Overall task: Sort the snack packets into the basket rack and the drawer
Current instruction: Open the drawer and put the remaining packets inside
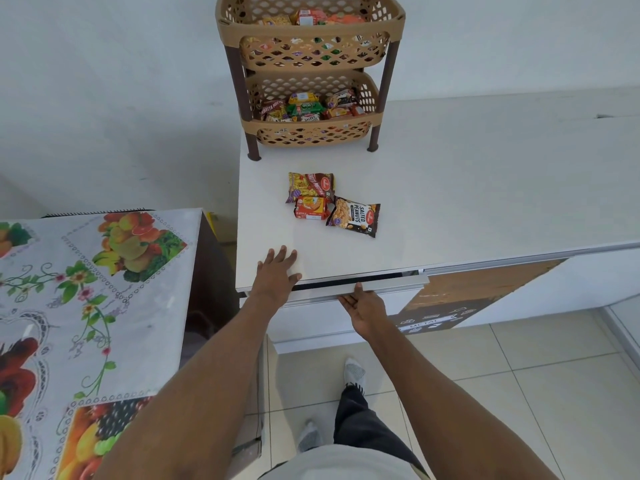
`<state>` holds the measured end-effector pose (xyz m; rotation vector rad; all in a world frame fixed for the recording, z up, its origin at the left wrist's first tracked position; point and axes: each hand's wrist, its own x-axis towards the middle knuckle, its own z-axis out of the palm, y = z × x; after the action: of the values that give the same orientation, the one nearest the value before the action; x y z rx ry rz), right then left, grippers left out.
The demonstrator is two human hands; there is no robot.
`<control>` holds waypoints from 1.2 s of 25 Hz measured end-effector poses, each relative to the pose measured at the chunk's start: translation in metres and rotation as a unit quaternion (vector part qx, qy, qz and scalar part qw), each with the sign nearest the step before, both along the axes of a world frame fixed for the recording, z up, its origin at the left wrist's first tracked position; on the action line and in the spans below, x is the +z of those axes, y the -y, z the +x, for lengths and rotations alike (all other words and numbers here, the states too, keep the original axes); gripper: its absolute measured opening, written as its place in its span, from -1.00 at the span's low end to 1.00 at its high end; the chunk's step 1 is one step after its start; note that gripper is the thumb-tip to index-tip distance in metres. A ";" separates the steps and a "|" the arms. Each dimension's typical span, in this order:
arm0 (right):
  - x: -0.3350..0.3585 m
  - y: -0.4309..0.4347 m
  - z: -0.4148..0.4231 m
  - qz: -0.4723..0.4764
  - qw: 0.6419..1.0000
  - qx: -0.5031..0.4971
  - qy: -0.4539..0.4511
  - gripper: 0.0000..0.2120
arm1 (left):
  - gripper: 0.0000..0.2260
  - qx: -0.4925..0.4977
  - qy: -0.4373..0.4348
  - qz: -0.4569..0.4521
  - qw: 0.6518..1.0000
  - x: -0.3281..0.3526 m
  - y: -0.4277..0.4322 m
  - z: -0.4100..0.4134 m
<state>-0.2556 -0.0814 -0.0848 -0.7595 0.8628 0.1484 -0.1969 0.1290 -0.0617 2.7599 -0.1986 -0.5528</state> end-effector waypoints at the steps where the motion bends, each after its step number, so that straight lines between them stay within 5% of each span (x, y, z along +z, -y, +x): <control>1: 0.000 0.000 0.001 -0.003 1.000 0.001 -0.002 -0.85 | -0.44 -0.001 0.001 -0.002 1.000 0.000 0.000 0.000; 12: -0.007 0.003 -0.041 -0.046 0.998 0.035 -0.011 -0.78 | -0.42 0.018 -0.012 -0.028 0.999 0.000 0.000 0.004; 25: -0.001 0.039 -0.147 -0.070 0.979 0.149 -0.118 -0.72 | -0.50 0.040 0.115 -0.033 0.992 -0.008 -0.009 -0.010; 27: 0.013 0.051 -0.150 -0.140 0.936 0.283 -0.153 -0.66 | -0.51 0.060 0.126 -0.023 0.990 -0.007 -0.011 -0.001; 30: 0.041 0.067 -0.132 -0.271 0.798 0.513 -0.167 -0.58 | -0.46 0.071 0.113 -0.027 0.991 -0.006 -0.012 0.025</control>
<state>-0.3879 -0.1488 -0.0440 -1.7433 0.7358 1.0657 -0.1715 0.1409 -0.0678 2.7526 -0.0655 -0.1961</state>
